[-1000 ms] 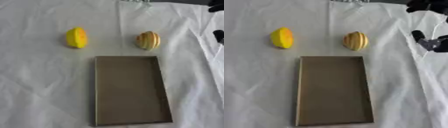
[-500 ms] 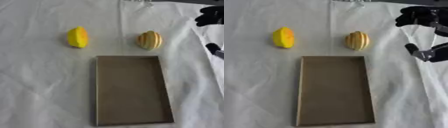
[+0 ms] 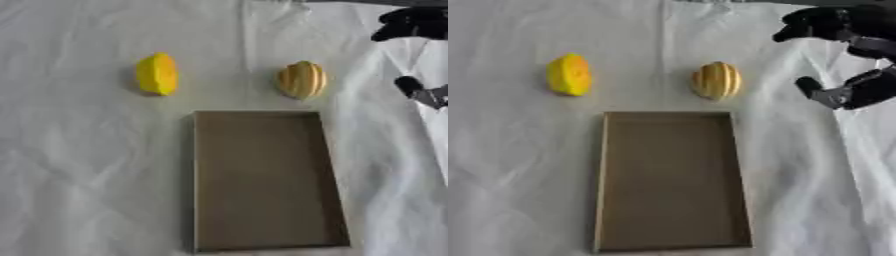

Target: Pick up objects on the table and place them in the box.

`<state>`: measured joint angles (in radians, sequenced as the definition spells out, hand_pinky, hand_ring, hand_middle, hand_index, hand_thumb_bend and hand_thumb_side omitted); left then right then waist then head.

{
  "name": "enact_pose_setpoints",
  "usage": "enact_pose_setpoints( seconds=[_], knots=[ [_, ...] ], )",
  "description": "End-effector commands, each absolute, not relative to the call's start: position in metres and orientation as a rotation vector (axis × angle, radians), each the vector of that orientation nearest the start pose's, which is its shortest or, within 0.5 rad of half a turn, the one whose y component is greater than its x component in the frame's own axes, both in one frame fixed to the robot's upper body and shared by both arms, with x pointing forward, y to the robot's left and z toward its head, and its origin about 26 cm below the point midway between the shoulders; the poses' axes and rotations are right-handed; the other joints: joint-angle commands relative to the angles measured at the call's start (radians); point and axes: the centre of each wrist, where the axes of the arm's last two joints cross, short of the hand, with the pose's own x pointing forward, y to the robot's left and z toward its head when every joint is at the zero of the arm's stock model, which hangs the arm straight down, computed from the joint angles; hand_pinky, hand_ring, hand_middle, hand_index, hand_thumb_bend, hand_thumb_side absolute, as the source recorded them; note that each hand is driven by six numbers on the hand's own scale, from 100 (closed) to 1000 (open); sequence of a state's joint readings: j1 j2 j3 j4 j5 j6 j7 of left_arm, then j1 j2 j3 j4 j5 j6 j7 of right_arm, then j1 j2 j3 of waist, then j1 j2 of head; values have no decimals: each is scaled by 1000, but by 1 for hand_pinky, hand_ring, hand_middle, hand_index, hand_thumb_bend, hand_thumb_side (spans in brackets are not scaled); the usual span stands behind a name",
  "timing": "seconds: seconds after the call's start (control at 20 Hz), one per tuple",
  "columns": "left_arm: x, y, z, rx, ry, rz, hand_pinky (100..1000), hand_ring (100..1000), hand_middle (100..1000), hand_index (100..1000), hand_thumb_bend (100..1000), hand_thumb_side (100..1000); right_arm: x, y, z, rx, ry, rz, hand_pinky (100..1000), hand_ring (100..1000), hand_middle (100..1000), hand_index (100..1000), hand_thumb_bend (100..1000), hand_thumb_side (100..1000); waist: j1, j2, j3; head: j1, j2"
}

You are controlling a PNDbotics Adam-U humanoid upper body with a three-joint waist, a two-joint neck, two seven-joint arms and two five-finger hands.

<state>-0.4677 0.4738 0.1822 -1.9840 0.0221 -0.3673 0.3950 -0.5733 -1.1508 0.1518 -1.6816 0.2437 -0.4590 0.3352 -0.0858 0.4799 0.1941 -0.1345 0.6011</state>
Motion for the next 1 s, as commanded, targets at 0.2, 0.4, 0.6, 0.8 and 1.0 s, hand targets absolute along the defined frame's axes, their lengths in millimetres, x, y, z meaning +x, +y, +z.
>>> enact_pose_setpoints(
  seconds=[0.2,0.4,0.6,0.8,1.0],
  knots=[
    [300,305,288,-474,3303,-63,836,927,713,835,100,598,348,-365,332,1092,2353,-2447,976,1000,839,949,100,266,-4,-32,9,-9,-2],
    [301,304,287,-465,3310,-52,836,928,712,835,100,586,362,-362,329,1098,2306,-2513,996,1000,844,954,194,100,-10,-33,17,-11,1],
    [301,302,287,-445,3318,-42,836,929,711,835,100,593,378,-361,330,1118,2370,-2510,1000,1000,842,957,246,100,-16,-33,26,-15,2],
    [302,300,288,-429,3321,-32,837,930,711,835,100,597,386,-358,332,1133,2358,-2512,1000,1000,850,957,266,100,-23,-30,35,-19,0],
    [302,299,288,-415,3327,-29,837,931,710,835,100,601,392,-359,328,1170,2324,-2524,1000,1000,860,954,298,100,-28,-26,45,-27,0]
  ],
)
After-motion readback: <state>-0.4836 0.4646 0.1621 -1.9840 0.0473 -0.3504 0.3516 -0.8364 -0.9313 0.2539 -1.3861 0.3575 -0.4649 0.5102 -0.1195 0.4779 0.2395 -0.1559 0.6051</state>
